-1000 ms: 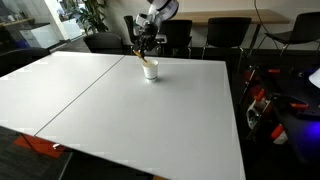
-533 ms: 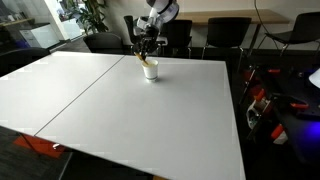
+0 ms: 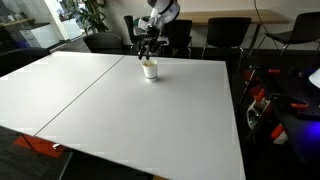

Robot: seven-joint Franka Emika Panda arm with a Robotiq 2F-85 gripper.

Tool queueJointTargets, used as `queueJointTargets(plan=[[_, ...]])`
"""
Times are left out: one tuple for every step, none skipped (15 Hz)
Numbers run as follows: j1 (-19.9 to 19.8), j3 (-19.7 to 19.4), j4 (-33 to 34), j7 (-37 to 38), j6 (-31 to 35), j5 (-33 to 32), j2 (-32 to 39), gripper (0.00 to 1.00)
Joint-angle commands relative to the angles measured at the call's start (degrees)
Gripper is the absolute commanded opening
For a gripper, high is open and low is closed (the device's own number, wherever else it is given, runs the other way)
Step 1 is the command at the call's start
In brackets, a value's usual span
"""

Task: Pick the pen and put it in the cup

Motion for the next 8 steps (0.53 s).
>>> queueJointTargets(plan=[[-0.5,-0.1,-2.4,0.8,-0.5,0.1,-2.4,0.8],[-0.8,-0.1,-3.7,0.7,0.1,0.3,-3.4,0.88],[-1.2,0.0,-5.5,0.6,0.8,0.8,-4.8,0.95],[-1.4,0.0,-7.1,0.9,1.3,1.1,-6.1,1.0],[-1.8,0.0,-9.9,0.9,2.3,1.5,-8.4,1.0],[-2.0,0.1,-12.1,0.4,3.0,1.8,-10.2,1.0],[-2.3,0.0,-15.0,0.4,4.2,2.2,-12.6,1.0],[-2.2,-0.2,-16.8,0.9,4.9,2.5,-14.5,1.0]])
